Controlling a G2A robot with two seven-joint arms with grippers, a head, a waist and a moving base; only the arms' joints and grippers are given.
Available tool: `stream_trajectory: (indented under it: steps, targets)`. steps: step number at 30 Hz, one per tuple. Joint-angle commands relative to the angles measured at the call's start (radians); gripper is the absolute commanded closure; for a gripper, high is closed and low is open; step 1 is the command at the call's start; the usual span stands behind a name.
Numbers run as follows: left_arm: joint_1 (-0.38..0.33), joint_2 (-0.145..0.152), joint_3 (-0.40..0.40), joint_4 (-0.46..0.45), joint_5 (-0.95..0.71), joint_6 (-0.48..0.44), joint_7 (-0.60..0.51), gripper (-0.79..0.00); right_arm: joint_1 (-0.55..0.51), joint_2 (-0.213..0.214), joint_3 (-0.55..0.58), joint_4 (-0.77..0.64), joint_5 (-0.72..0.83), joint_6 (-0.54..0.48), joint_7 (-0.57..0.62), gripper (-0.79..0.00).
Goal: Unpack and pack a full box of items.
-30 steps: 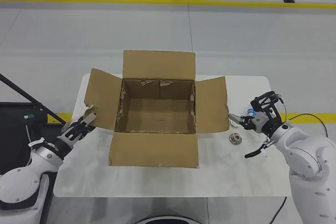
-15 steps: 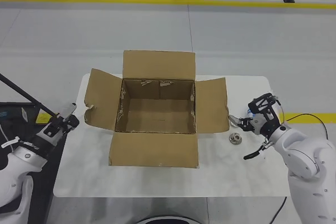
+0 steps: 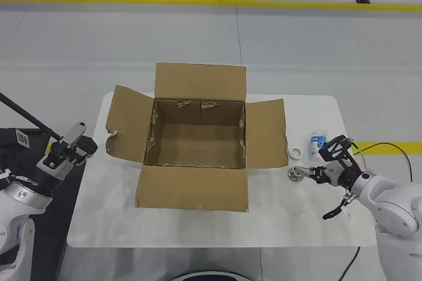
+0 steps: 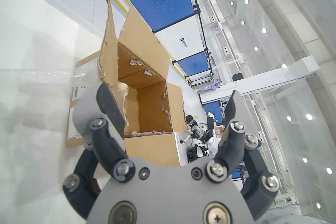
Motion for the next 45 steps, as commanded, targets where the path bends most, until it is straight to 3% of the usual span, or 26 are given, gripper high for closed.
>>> stream_trajectory:
  steps: [1, 3, 5, 7, 28, 45]
  targets:
    - [0.0, 0.0, -0.001, 0.0, 0.0, 0.0, 0.0, -0.785, -0.007, 0.004, -0.007, -0.004, -0.028, -0.033, 0.01, -0.785]
    - [0.0, 0.0, -0.001, 0.0, 0.0, 0.0, 0.0, -0.785, -0.008, 0.007, -0.022, -0.005, -0.057, -0.041, 0.023, -0.757]
    - [0.0, 0.0, -0.001, 0.0, 0.0, 0.0, 0.0, -0.785, -0.004, 0.009, -0.04, -0.002, -0.078, -0.027, 0.029, -0.422]
    - [0.0, 0.0, -0.001, 0.0, 0.0, 0.0, 0.0, -0.785, 0.005, 0.01, -0.059, 0.007, -0.093, -0.019, 0.035, -0.354]
    - [0.0, 0.0, -0.001, 0.0, 0.0, 0.0, 0.0, -0.785, 0.23, 0.017, -0.248, 0.262, -0.094, 0.038, 0.225, -0.339]
    - [0.0, 0.0, -0.001, 0.0, 0.0, 0.0, 0.0, -0.785, 0.292, 0.025, -0.33, 0.321, -0.089, 0.039, 0.287, -0.311]
